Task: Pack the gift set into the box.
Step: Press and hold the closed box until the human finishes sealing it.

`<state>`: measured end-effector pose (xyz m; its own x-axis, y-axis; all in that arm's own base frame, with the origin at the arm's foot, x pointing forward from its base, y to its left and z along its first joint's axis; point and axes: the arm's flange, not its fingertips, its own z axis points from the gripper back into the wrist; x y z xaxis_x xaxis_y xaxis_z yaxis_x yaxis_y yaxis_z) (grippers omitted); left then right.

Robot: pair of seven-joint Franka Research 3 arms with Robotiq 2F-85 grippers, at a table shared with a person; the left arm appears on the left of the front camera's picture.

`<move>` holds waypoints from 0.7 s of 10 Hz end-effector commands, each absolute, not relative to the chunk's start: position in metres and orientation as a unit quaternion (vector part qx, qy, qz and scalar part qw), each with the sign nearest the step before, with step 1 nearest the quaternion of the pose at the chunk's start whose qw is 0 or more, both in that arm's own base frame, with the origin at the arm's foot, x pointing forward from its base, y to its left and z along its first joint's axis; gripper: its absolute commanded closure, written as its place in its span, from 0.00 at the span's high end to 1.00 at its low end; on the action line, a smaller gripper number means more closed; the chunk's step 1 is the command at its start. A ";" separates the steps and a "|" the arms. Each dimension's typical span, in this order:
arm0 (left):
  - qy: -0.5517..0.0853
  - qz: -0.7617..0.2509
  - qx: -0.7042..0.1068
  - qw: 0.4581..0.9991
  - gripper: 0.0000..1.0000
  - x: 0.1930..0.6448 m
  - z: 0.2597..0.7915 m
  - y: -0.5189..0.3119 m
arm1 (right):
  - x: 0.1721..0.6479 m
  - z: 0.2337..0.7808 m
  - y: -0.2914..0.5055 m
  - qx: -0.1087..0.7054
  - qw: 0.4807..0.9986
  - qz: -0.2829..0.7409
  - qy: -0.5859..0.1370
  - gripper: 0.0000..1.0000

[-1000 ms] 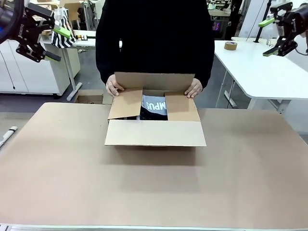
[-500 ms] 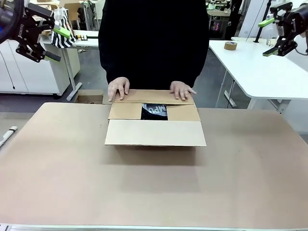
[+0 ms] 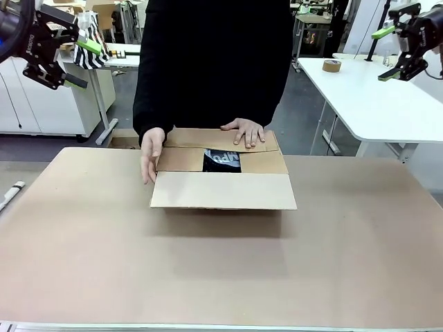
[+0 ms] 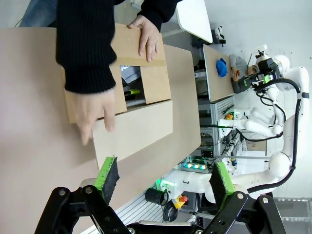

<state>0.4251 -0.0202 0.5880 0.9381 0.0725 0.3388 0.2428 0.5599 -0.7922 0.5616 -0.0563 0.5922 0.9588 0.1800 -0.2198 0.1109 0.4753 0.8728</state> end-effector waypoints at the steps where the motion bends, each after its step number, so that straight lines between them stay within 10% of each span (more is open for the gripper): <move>1: -0.162 -0.047 -0.465 0.869 1.00 0.424 0.591 -0.019 | 0.561 0.592 -0.055 0.506 0.852 0.017 0.137 1.00; 7: -0.162 -0.047 -0.465 0.869 1.00 0.424 0.591 -0.019 | 0.561 0.592 -0.055 0.506 0.852 0.017 0.137 1.00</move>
<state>0.4251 -0.0202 0.5880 0.9381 0.0725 0.3388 0.2428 0.5599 -0.7922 0.5616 -0.0563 0.5921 0.9588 0.1800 -0.2199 0.1109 0.4753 0.8728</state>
